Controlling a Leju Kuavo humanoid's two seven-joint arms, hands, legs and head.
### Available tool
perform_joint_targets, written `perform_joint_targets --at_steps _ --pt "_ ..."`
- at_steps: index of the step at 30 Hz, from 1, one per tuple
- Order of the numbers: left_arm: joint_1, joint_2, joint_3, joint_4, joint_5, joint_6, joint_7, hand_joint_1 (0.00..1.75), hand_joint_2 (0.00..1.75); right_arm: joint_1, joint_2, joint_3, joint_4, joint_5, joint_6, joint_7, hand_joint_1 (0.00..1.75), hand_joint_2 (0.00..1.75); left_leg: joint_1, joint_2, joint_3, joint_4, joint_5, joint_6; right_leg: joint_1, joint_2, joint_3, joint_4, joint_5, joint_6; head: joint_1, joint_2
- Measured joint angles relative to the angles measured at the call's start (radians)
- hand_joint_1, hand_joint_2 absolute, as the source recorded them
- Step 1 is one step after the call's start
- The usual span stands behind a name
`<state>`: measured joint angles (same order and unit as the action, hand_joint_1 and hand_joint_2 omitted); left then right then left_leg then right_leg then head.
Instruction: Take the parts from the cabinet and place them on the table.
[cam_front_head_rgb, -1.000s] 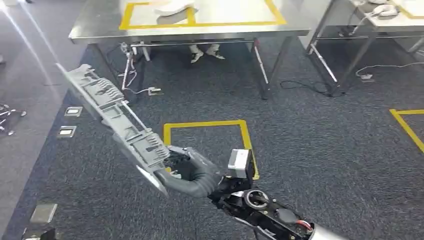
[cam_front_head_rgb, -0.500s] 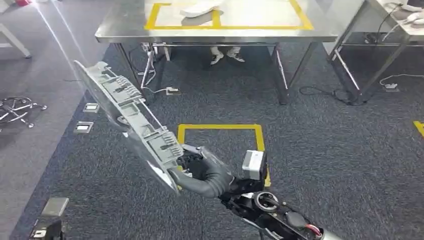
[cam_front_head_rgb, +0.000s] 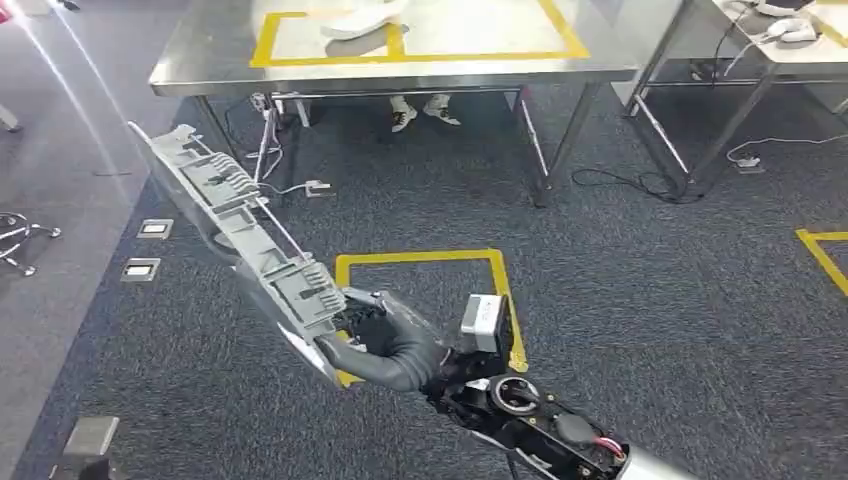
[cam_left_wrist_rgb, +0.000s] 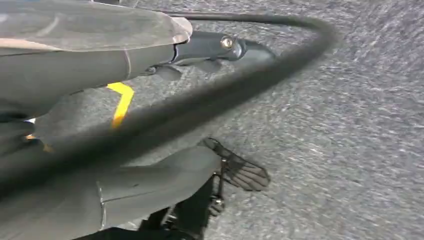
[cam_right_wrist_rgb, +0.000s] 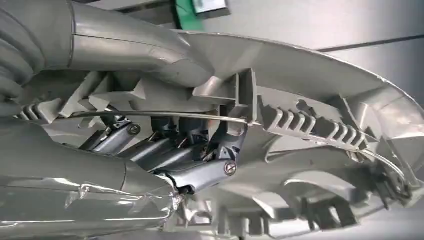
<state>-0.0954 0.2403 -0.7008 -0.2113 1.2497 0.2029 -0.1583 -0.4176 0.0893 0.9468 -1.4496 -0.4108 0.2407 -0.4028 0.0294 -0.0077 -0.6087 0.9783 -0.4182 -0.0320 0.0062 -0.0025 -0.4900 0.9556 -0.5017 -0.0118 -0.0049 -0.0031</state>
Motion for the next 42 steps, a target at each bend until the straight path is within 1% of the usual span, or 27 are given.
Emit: perform_joint_targets --at_steps 3,4,7,8,9,10,12,13,14,17,19,20,22,23,24,26,28,29,30,32,34,36,37,38,39,40,42 --pt "0.001 -0.002 0.0 0.0 0.0 0.0 0.0 0.0 1.75 0.001 0.0 0.0 0.0 0.0 0.0 0.0 1.75 1.75 0.001 0.0 0.011 -0.002 -0.008 0.02 -0.006 0.0 -0.002 0.007 -0.018 0.013 0.008 0.0" --pt "0.002 -0.001 0.0 0.0 0.0 0.0 0.0 0.0 1.75 0.0 0.0 0.0 0.0 0.0 0.0 0.0 1.75 1.75 0.0 0.0 0.017 -0.002 -0.013 0.027 -0.007 0.0 -0.014 0.05 -0.041 0.017 0.014 0.0" --pt "0.001 0.0 0.0 0.0 0.0 0.0 0.0 0.0 1.75 -0.001 0.0 0.0 0.0 0.0 -0.002 0.0 1.75 1.75 -0.005 0.0 0.026 -0.001 -0.024 0.037 -0.007 0.001 -0.155 0.31 -0.131 0.023 0.032 0.0" --pt "0.002 0.001 0.0 0.0 0.0 0.0 0.0 0.0 1.75 -0.001 0.0 0.0 0.0 0.0 -0.004 0.0 1.75 1.75 -0.007 -0.001 0.032 -0.001 -0.028 0.038 -0.007 0.001 -0.187 0.354 -0.131 0.022 0.036 0.0" --pt "0.003 0.001 0.0 0.0 0.0 0.0 0.0 0.0 1.75 0.0 0.0 0.0 0.0 0.0 -0.005 0.001 1.75 1.75 -0.009 -0.002 0.04 -0.001 -0.034 0.038 -0.007 0.001 -0.194 0.344 -0.105 0.018 0.04 0.0" --pt "0.003 0.0 0.0 0.0 0.0 0.0 0.0 0.0 1.75 0.0 0.0 0.0 0.0 0.0 -0.005 0.002 1.75 1.75 -0.011 -0.004 0.05 -0.001 -0.039 0.037 -0.006 0.001 -0.179 0.291 -0.059 0.012 0.044 0.0" --pt "0.002 0.0 0.0 0.0 0.0 0.0 0.0 0.0 1.75 -0.001 0.0 0.0 0.0 -0.002 -0.004 0.003 1.75 1.75 -0.015 -0.008 0.074 -0.002 -0.054 0.036 0.002 0.004 -0.108 0.099 0.068 -0.011 0.054 0.0" --pt "0.002 -0.003 0.0 0.0 0.0 -0.001 0.0 0.0 1.75 -0.001 0.0 0.0 0.0 -0.002 -0.004 0.003 1.75 1.75 -0.012 -0.008 0.077 -0.006 -0.058 0.034 0.005 0.009 -0.089 0.066 0.067 -0.022 0.053 0.0" --pt "-0.002 -0.001 0.0 0.0 0.0 -0.001 0.0 0.0 1.75 -0.002 0.0 0.001 0.0 -0.003 -0.005 0.003 1.75 1.75 -0.015 -0.011 0.076 -0.006 -0.058 0.029 0.01 0.008 -0.079 0.05 0.073 -0.024 0.045 0.0" --pt "0.001 -0.003 0.0 0.0 0.0 -0.002 0.0 0.0 1.75 -0.003 0.0 0.0 0.0 -0.005 -0.01 0.004 1.75 1.75 -0.008 -0.006 0.078 -0.018 -0.056 0.013 0.017 0.007 -0.069 0.026 0.06 -0.033 0.057 0.0" --pt "-0.001 -0.002 0.0 0.0 0.0 -0.003 0.0 0.0 1.75 -0.001 0.0 0.0 0.0 -0.005 -0.012 0.005 1.75 1.75 -0.007 -0.001 0.089 -0.015 -0.067 0.003 0.002 0.005 -0.025 -0.033 0.068 -0.027 0.051 0.0" --pt "-0.004 -0.001 0.0 0.0 0.0 -0.003 0.0 0.0 1.75 -0.005 0.0 0.0 0.0 -0.006 -0.012 0.005 1.75 1.75 -0.01 -0.001 0.06 0.04 -0.091 0.0 0.003 0.006 -0.017 -0.043 0.069 -0.03 0.05 0.0" --pt "-0.008 0.001 0.0 0.0 -0.001 -0.003 0.0 0.0 1.75 -0.007 0.0 0.001 0.0 -0.006 -0.012 0.003 1.75 1.75 -0.01 0.0 -0.043 0.213 -0.147 -0.005 0.002 0.003 -0.013 -0.043 0.063 -0.032 0.034 0.0" --pt "-0.004 0.001 0.0 0.0 -0.002 -0.005 0.0 0.0 1.75 -0.006 0.0 0.001 0.0 -0.006 -0.014 0.004 1.75 1.75 -0.009 0.0 -0.087 0.272 -0.152 -0.007 0.003 0.003 -0.009 -0.043 0.058 -0.033 0.028 0.0" --pt "0.0 0.001 0.0 0.0 -0.003 -0.005 0.0 0.0 1.75 -0.004 0.0 0.001 0.0 -0.006 -0.015 0.005 1.75 1.75 -0.008 0.0 -0.106 0.283 -0.139 -0.008 0.002 0.003 -0.004 -0.043 0.052 -0.033 0.027 0.0" --pt "0.003 0.003 0.0 0.0 -0.004 -0.006 0.0 0.0 1.75 0.003 0.0 0.001 0.0 -0.006 -0.017 0.006 1.75 1.75 -0.004 0.001 -0.083 0.184 -0.053 -0.01 0.002 0.005 0.014 -0.04 0.038 -0.03 0.009 0.0" --pt "0.001 0.007 0.0 0.0 -0.006 -0.006 0.0 0.0 1.75 0.002 0.0 0.0 0.0 -0.006 -0.017 0.006 1.75 1.75 0.0 0.007 -0.018 0.014 0.045 -0.014 0.001 0.004 0.026 -0.03 0.017 -0.019 0.002 0.0" --pt "-0.001 0.006 0.0 0.0 -0.007 -0.006 0.0 0.0 1.75 0.001 0.0 0.0 0.0 -0.006 -0.017 0.006 1.75 1.75 -0.008 0.01 -0.002 -0.006 0.022 -0.012 0.01 0.004 0.012 -0.02 0.003 -0.011 -0.006 0.0" --pt "-0.002 0.008 0.0 0.0 -0.008 -0.006 0.0 0.0 1.75 0.0 0.0 0.0 -0.002 -0.006 -0.017 0.006 1.75 1.75 -0.004 0.005 -0.001 -0.01 0.016 0.004 0.01 0.005 0.013 -0.018 -0.003 -0.009 -0.006 0.0" --pt "0.001 0.005 0.0 0.0 -0.009 -0.008 0.0 0.0 1.75 0.0 0.0 0.0 -0.002 -0.006 -0.017 0.006 1.75 1.75 -0.011 0.004 -0.001 -0.006 0.007 0.018 0.009 0.004 0.018 -0.021 -0.009 -0.005 0.01 0.0" --pt "0.0 0.005 0.0 0.0 -0.01 -0.009 0.0 0.0 1.75 -0.001 0.0 0.001 -0.004 -0.006 -0.02 0.009 1.75 1.75 -0.007 0.004 0.009 -0.01 0.001 0.029 0.003 0.004 0.019 0.0 -0.029 0.005 0.01 0.0" --pt "0.001 0.007 0.0 0.0 -0.01 -0.009 -0.001 0.0 1.75 -0.001 0.0 0.0 -0.005 -0.004 -0.021 0.012 1.75 1.75 -0.008 0.005 0.02 -0.01 -0.009 0.04 0.002 0.004 -0.048 0.136 -0.089 0.013 0.025 0.0" --pt "0.001 0.008 0.0 0.0 -0.01 -0.009 -0.001 0.0 1.75 -0.001 0.0 0.001 -0.005 -0.004 -0.022 0.013 1.75 1.75 -0.01 0.004 0.026 -0.01 -0.015 0.042 0.002 0.004 -0.108 0.241 -0.125 0.016 0.027 0.0" --pt "0.001 0.008 0.0 0.0 -0.01 -0.009 -0.001 0.0 1.75 0.0 0.0 0.0 -0.005 -0.004 -0.023 0.014 1.75 1.75 -0.012 0.004 0.033 -0.01 -0.022 0.043 0.001 0.004 -0.158 0.319 -0.139 0.017 0.031 0.0" --pt "0.002 0.008 0.0 0.0 -0.01 -0.009 -0.001 0.0 1.75 0.001 -0.001 0.0 -0.005 -0.004 -0.023 0.015 1.75 1.75 -0.013 0.002 0.043 -0.01 -0.029 0.044 0.001 0.004 -0.189 0.353 -0.131 0.015 0.035 0.0" --pt "0.003 0.008 0.0 0.0 -0.01 -0.009 -0.001 0.0 1.75 0.002 -0.002 0.0 -0.005 -0.004 -0.023 0.015 1.75 1.75 -0.015 0.0 0.055 -0.01 -0.037 0.043 0.002 0.004 -0.196 0.335 -0.097 0.012 0.039 0.0" --pt "0.002 0.008 0.0 0.0 -0.01 -0.009 -0.001 0.0 1.75 0.001 -0.002 0.001 -0.005 -0.004 -0.023 0.015 1.75 1.75 -0.019 -0.004 0.083 -0.01 -0.054 0.043 0.006 0.006 -0.157 0.193 0.021 -0.004 0.049 0.0"
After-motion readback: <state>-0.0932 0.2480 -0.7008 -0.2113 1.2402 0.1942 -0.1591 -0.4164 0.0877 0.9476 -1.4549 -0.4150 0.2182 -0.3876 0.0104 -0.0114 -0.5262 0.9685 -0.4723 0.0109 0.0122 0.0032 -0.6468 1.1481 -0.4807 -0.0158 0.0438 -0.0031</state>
